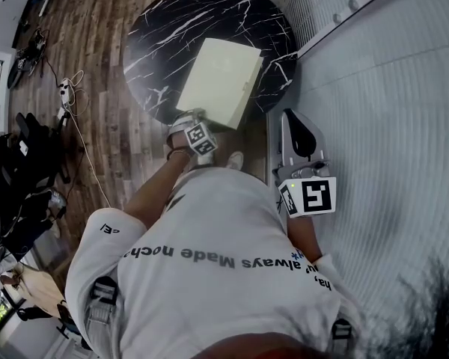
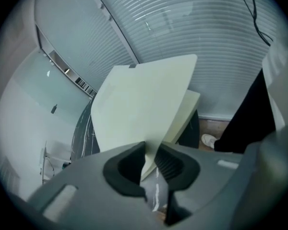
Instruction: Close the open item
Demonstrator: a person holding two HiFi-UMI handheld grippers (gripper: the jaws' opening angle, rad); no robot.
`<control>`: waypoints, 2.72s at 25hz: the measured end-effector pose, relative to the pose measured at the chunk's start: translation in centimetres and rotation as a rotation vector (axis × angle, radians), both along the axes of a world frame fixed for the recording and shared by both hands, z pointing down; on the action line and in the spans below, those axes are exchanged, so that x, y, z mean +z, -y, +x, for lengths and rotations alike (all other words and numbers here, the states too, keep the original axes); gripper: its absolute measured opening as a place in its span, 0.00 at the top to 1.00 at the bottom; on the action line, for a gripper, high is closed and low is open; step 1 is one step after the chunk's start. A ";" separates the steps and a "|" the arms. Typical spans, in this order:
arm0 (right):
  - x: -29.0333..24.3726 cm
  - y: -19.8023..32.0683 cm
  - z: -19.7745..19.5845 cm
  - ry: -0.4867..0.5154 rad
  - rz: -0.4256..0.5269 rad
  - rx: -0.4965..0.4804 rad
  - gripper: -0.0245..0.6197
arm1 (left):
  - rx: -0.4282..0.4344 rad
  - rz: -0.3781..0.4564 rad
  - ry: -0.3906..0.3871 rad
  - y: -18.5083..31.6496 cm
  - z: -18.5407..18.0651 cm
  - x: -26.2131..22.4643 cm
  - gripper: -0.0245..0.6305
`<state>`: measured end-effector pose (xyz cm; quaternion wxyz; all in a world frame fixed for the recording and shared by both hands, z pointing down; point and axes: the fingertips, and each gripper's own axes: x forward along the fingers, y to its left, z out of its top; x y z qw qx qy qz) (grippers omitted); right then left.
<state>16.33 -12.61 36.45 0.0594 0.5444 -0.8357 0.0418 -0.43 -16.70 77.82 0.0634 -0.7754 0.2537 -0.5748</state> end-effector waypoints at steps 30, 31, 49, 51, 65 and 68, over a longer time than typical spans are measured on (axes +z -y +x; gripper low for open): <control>28.5 11.5 -1.5 -0.358 -0.496 -0.109 0.96 | 0.242 -0.086 0.356 -0.6 1.2 1.9 0.88; 30.3 11.7 -1.6 -0.380 -0.527 -0.117 0.96 | 0.246 -0.088 0.363 -0.5 1.2 1.9 0.88; 42.8 13.3 -3.0 -0.577 -0.757 -0.176 0.97 | 0.254 -0.085 0.333 -0.1 1.3 1.6 0.84; 42.8 13.4 -3.0 -0.574 -0.770 -0.181 0.98 | 0.239 -0.074 0.301 -0.1 1.3 1.2 0.82; 40.2 13.6 -1.9 -0.465 -0.732 -0.115 0.96 | 0.029 -0.206 0.049 -1.6 0.5 -1.8 0.78; 37.5 13.9 -1.9 -0.427 -0.669 -0.100 0.96 | -0.011 -0.183 -0.016 -1.1 0.8 -3.3 0.83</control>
